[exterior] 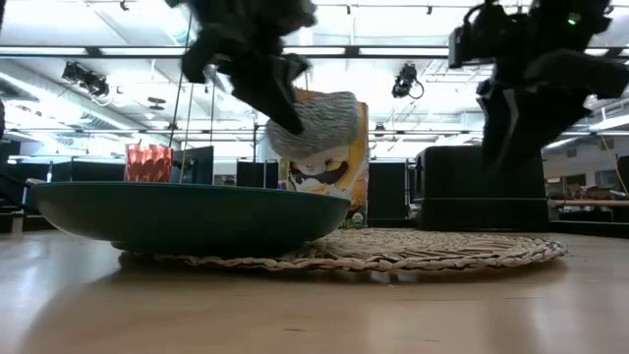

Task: Arrange a breakfast setting
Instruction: Put the red patterned bowl on the brown table mat, then pour the cereal from the yellow cereal box into the red patterned bowl

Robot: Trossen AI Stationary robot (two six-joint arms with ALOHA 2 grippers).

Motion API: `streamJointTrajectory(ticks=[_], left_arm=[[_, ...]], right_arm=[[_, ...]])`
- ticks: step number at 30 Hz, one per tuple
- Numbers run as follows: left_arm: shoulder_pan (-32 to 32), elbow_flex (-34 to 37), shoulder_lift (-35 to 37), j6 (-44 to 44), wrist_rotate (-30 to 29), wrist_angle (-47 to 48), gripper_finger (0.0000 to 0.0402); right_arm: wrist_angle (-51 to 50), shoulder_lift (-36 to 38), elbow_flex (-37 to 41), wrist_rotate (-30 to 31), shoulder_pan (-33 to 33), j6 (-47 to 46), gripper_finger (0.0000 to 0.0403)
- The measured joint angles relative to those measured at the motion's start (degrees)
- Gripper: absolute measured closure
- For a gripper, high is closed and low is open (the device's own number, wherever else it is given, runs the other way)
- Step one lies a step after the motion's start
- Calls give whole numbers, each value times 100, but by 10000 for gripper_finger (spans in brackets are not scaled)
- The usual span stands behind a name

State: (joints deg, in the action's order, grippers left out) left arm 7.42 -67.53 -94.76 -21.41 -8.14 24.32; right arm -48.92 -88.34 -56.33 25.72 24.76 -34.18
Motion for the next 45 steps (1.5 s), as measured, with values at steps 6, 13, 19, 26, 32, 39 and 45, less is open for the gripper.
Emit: streamJointTrajectory(ticks=[6,13,19,26,32,39,45], left_arm=[[-98,-770,-838,-409,434,168,377],[-131,-1292,-1531,-543,537,335,377],[-120,-1307,-1845,-553,562,431,370],[-104,-1313,-1911,-449,553,480,364],[-101,-1315,-1904,-363,551,603,341],[-101,-1315,-1824,-284,582,747,283],[-98,-1315,-1422,-179,750,1004,240]], right_arm=[[294,23,389,-467,83,-389,101],[261,222,673,-400,562,-1161,107],[314,271,707,-392,727,-1433,114],[465,266,707,-286,738,-1430,114],[563,265,707,-285,738,-1387,114],[559,264,699,-282,736,-1311,115],[522,367,546,-27,724,-916,115]])
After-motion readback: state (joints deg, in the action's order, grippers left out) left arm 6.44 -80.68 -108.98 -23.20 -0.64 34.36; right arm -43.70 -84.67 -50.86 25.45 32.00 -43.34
